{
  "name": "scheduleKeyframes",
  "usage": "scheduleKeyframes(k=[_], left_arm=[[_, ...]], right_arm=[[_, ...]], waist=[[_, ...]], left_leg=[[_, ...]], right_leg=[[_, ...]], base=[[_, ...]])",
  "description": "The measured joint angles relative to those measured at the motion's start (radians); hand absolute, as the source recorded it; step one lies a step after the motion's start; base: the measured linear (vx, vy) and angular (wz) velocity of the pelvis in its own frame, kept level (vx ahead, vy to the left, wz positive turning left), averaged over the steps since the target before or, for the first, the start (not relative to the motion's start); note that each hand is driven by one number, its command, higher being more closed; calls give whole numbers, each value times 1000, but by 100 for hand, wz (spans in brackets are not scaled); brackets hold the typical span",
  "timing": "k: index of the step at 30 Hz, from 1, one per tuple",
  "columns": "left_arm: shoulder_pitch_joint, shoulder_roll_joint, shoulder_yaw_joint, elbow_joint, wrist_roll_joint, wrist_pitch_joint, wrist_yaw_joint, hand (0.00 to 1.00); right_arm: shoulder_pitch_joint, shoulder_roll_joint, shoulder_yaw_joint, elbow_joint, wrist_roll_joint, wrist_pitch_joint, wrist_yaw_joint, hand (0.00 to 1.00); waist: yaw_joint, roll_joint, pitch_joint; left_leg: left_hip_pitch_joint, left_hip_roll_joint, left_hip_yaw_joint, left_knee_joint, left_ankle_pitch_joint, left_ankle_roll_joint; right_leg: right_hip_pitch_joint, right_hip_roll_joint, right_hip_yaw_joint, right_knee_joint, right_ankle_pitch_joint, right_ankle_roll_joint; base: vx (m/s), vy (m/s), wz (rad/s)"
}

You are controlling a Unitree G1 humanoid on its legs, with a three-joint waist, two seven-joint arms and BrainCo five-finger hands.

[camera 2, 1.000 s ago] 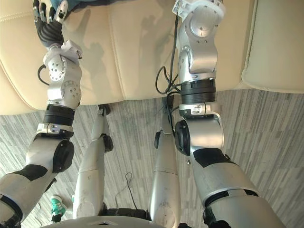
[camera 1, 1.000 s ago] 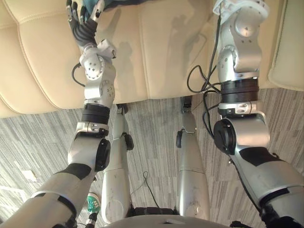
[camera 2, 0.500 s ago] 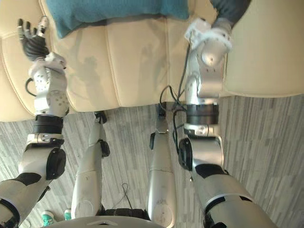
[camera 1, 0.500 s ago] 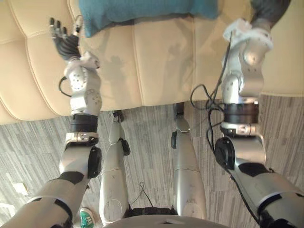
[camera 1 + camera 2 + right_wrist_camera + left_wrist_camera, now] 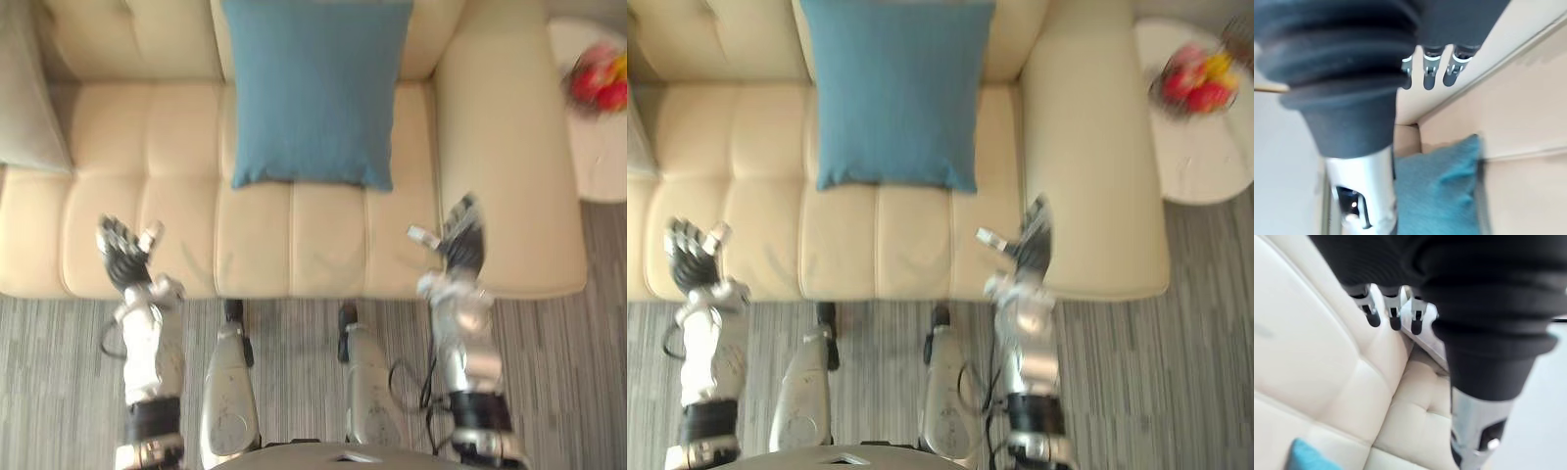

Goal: Pick up cushions and gather them together orderly.

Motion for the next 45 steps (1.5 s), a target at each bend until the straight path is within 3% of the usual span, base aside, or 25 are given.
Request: scheduleKeyframes(k=[3,9,17,23,25,27,28,29,30,32,33,34,36,37,39,42,45], left_arm=[[86,-24,-29,113,51,25,-44,0],[104,-47,-25,508,170,94,-110,0],[98,-6,61,877,273,132,-111,0],[86,25,93,946,315,143,-128,0],[84,31,111,949,329,144,-127,0],[72,47,121,948,335,144,-123,0],[44,52,135,944,335,144,-118,0],[49,46,142,936,335,144,-116,0],[45,51,151,930,335,143,-111,0],[31,78,153,924,334,143,-101,0],[33,85,174,914,332,143,-100,0],[37,86,188,910,332,144,-99,0],[43,70,210,910,325,147,-96,0],[54,67,213,915,311,148,-83,0],[53,51,206,932,296,148,-75,0],[52,37,167,929,292,148,-73,0],[61,11,122,929,292,148,-81,0]], right_arm=[[89,50,-1,167,-59,14,27,0],[137,94,-57,506,-134,54,40,0],[113,78,-224,837,-142,72,40,0],[99,64,-274,913,-166,76,42,0],[69,61,-287,920,-174,76,42,0],[52,66,-285,920,-175,77,41,0],[52,68,-270,924,-175,76,40,0],[38,64,-270,922,-175,77,40,0],[43,76,-272,920,-168,75,42,0],[68,80,-288,918,-175,73,39,0],[75,80,-287,941,-178,72,39,0],[71,82,-287,950,-186,74,40,0],[55,74,-286,947,-213,74,39,0],[20,61,-273,949,-213,77,39,0],[-10,45,-248,948,-213,78,37,0],[-3,50,-236,947,-213,85,37,0],[-1,50,-245,944,-223,94,35,0]], waist=[[16,1,-70],[12,14,-197],[-2,17,-251],[-12,8,-248],[1,2,-245],[2,-19,-223],[11,-7,-208],[24,13,-195],[14,24,-182],[1,-1,-188],[8,-14,-196],[16,-28,-203],[53,-13,-216],[70,1,-217],[66,39,-193],[66,49,-173],[47,59,-165]], left_leg=[[99,1,23,-39,-10,5],[266,-2,61,-142,-8,5],[421,-12,109,-242,-4,-10],[468,-20,156,-241,-33,-21],[456,-32,182,-241,-49,-14],[417,-43,182,-205,-69,5],[374,-40,147,-153,-99,48],[358,-1,136,-141,-91,53],[343,5,127,-127,-90,51],[333,-15,50,-133,-63,56],[337,-32,18,-172,-27,49],[344,-44,14,-185,-10,49],[303,-39,7,-201,5,51],[262,-37,19,-199,39,36],[236,-22,14,-204,71,42],[256,-26,-6,-212,77,42],[291,-27,48,-254,62,42]], right_leg=[[106,-3,-8,-67,14,-4],[271,-3,-12,-209,45,9],[428,3,22,-385,118,29],[453,2,83,-434,154,29],[402,4,140,-447,180,16],[366,3,153,-446,216,-20],[357,16,118,-476,283,-108],[339,36,46,-411,253,-118],[296,37,13,-223,154,-89],[316,23,-61,92,-6,-60],[345,7,-86,111,-34,-43],[347,5,-91,86,-39,-28],[374,34,-92,-66,-39,-27],[399,46,-93,-207,-41,-21],[418,65,-111,-283,15,-15],[476,66,-140,-326,33,-18],[496,51,-172,-313,30,-23]], base=[[153,5,-10],[116,7,-9],[104,17,-17],[1,22,-34],[-79,32,-83],[-111,40,-60],[-138,27,-52],[-172,2,-41],[-116,-42,12],[-98,-87,107],[-96,-113,110],[-78,-91,60],[-89,-63,-7],[-142,-45,-34],[-159,14,4],[-152,49,36],[-154,46,34]])
